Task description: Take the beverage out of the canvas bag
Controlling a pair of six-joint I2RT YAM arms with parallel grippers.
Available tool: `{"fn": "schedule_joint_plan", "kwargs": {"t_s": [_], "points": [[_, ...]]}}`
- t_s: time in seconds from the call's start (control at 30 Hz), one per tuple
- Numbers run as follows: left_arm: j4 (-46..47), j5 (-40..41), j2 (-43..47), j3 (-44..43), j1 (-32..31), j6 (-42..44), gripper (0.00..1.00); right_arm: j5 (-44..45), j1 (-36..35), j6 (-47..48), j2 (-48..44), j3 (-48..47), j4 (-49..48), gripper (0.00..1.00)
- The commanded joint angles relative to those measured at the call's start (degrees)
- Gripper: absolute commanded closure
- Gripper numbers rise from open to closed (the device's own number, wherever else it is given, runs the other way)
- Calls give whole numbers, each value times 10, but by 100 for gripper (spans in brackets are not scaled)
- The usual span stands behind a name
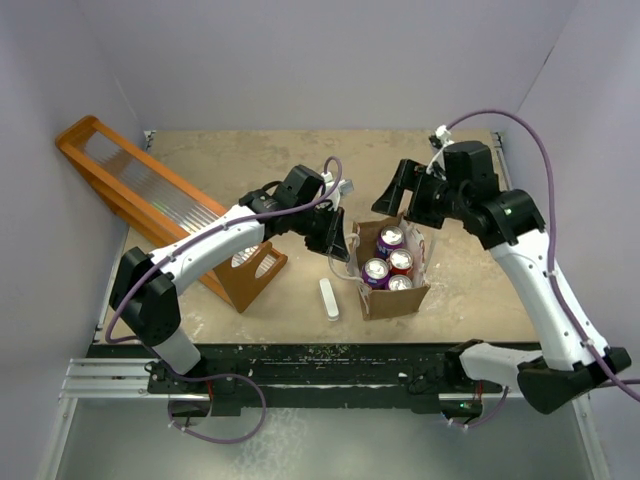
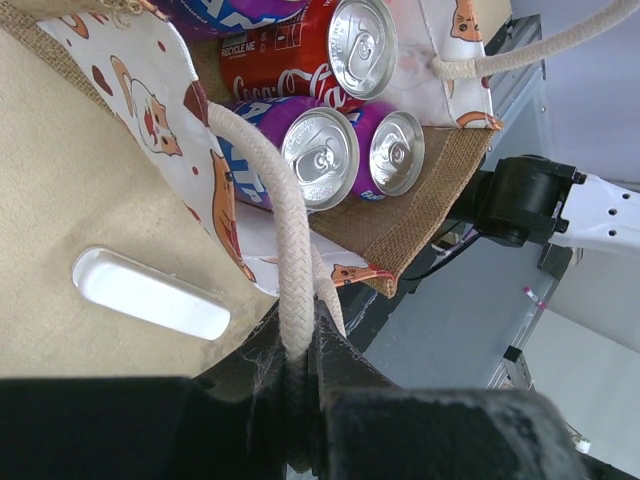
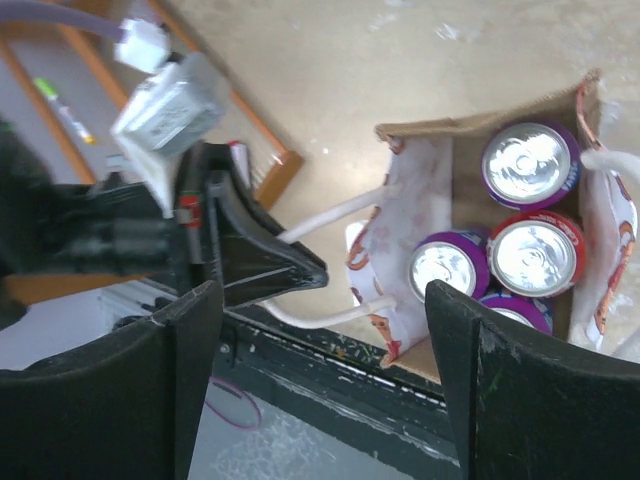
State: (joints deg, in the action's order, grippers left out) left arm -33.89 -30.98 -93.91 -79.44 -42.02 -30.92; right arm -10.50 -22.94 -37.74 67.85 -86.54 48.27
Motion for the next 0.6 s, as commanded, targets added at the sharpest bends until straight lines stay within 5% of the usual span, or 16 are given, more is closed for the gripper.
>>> {"fn": "schedule_joint_plan", "kwargs": {"t_s": [0.0,0.57], "points": [[25,1,17,-1,3,-9,100,64,-18,18,27,-7,57,18],[18,19,28,0,2,-24,100,209,-48,42,103,89,12,19]]}}
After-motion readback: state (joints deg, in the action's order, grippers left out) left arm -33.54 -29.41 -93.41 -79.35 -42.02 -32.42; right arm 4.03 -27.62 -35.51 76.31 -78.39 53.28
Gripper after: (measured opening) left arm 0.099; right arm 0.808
